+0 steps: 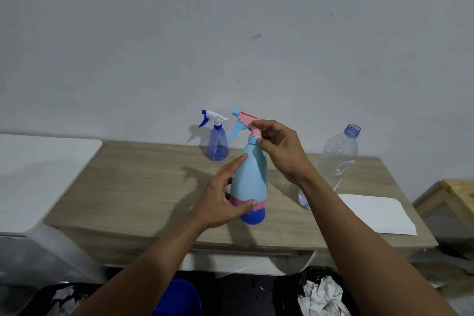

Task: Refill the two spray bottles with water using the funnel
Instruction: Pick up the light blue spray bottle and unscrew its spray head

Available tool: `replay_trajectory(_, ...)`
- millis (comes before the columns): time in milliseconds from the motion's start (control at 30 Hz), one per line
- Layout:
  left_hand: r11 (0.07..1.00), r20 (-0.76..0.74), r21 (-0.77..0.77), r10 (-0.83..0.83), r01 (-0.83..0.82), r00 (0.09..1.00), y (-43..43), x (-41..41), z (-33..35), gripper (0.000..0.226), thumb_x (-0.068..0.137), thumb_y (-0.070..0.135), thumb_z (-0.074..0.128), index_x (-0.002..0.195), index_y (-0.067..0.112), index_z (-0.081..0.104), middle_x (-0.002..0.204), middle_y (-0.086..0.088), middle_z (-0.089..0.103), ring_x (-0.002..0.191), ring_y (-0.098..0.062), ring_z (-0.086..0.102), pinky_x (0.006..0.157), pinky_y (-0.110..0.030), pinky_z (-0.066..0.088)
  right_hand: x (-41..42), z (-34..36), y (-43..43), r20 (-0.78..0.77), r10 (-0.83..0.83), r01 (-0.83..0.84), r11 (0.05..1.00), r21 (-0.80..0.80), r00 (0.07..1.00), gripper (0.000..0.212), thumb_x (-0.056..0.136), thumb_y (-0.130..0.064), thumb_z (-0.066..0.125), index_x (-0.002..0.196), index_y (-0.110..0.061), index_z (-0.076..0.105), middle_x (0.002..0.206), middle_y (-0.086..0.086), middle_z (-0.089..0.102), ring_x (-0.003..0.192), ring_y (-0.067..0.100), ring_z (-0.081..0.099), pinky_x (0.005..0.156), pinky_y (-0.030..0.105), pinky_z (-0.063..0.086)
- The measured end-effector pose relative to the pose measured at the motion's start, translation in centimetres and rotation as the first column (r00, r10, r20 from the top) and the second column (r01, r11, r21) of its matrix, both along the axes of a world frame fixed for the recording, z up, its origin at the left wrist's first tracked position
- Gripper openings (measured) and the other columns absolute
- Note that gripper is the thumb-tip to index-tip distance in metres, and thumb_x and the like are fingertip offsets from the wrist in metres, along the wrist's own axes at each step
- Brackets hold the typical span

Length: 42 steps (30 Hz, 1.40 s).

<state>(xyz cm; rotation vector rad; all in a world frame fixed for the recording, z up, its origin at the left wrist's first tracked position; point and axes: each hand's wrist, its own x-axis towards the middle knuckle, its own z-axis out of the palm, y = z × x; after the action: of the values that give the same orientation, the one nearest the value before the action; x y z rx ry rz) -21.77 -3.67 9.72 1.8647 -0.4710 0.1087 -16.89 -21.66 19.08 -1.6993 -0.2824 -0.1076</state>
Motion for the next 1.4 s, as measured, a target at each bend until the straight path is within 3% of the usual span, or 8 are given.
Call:
replay_trajectory(133,1.000,-0.003,-0.003,0.004,-0.004,1.000,0.0,0.2,-0.2,0.099,0.070,0.027,0.091,0.150,0.040,0.034,0.150,0.017,0.039,0.131,-0.022,0.050,0.079,-0.044,0.062,0.4,-0.5,0.2,0.056,-0.055,0.059,0.996,-0.064,0.997,0.024,0.090,-0.012,0.073,0.113,-0.020,0.072,0.113,-0.006,0.074,0.103,0.021,0.066,0.092,0.040,0.057)
replay_trajectory(367,1.000,0.005,0.005,-0.001,0.001,1.000,0.4,0.5,-1.2,0.099,0.070,0.027,0.090,0.150,0.043,0.034,0.155,0.015,0.035,0.136,-0.020,0.045,0.083,-0.044,0.061,1.3,0.5,0.0,0.067,-0.104,0.096,0.988,0.119,0.992,0.027,0.092,0.004,0.065,0.118,-0.003,0.067,0.112,0.012,0.074,0.100,0.015,0.070,0.095,0.032,0.055)
replay_trajectory(500,0.999,0.009,0.007,0.041,-0.041,0.999,0.7,0.7,-2.3,0.100,0.067,0.028,0.090,0.147,0.048,0.034,0.156,0.015,0.033,0.138,-0.018,0.043,0.085,-0.041,0.060,2.9,2.9,-1.2,0.195,-0.245,0.210,0.960,0.183,0.950,0.023,0.093,-0.001,0.065,0.113,-0.014,0.064,0.104,0.002,0.073,0.094,0.014,0.069,0.087,0.034,0.054)
replay_trajectory(600,0.997,0.025,0.002,0.082,-0.082,0.996,1.1,0.7,-3.5,0.100,0.068,0.025,0.090,0.145,0.053,0.033,0.152,0.021,0.032,0.134,-0.011,0.045,0.088,-0.028,0.057,4.1,4.3,-2.8,0.249,-0.343,0.285,0.927,0.243,0.906,0.028,0.093,-0.001,0.062,0.116,-0.013,0.051,0.103,0.016,0.066,0.085,0.008,0.064,0.076,0.024,0.048)
replay_trajectory(733,0.987,0.083,0.039,0.150,-0.154,0.985,1.7,1.0,-6.0,0.101,0.069,0.022,0.090,0.145,0.052,0.030,0.148,0.019,0.035,0.133,-0.011,0.045,0.093,-0.012,0.045,5.1,2.8,-4.9,0.154,-0.358,0.345,0.933,0.107,0.921,0.040,0.093,-0.011,0.064,0.124,-0.025,0.042,0.106,0.019,0.069,0.087,0.013,0.064,0.076,0.024,0.048)
replay_trajectory(933,0.974,0.062,0.054,0.217,-0.221,0.974,2.5,1.8,-10.1,0.100,0.067,0.017,0.090,0.145,0.034,0.029,0.149,-0.002,0.034,0.133,-0.024,0.046,0.099,-0.036,0.049,5.3,-7.3,-5.7,-0.114,-0.293,0.259,0.935,-0.240,0.949,0.037,0.092,-0.007,0.067,0.125,-0.011,0.051,0.110,0.012,0.068,0.096,0.026,0.068,0.082,0.037,0.056)
replay_trajectory(1167,0.960,0.076,0.080,0.264,-0.270,0.962,3.2,2.7,-14.7,0.106,0.066,0.014,0.089,0.145,0.041,0.024,0.152,0.012,0.024,0.135,-0.023,0.043,0.099,-0.044,0.050,5.4,-16.5,-7.2,-0.353,-0.298,0.167,0.919,-0.357,0.887,0.031,0.091,-0.004,0.069,0.115,-0.017,0.054,0.104,0.005,0.065,0.089,0.020,0.066,0.075,0.027,0.055)
replay_trajectory(1400,0.955,0.090,0.153,0.243,-0.255,0.966,2.7,3.0,-16.9,0.099,0.067,0.019,0.089,0.142,0.034,0.026,0.153,-0.002,0.024,0.136,-0.021,0.040,0.103,-0.015,0.042,6.2,-20.9,-7.5,-0.399,-0.344,0.171,0.897,-0.408,0.850,0.025,0.094,-0.008,0.066,0.118,-0.009,0.061,0.104,0.011,0.070,0.094,0.022,0.067,0.084,0.038,0.057)
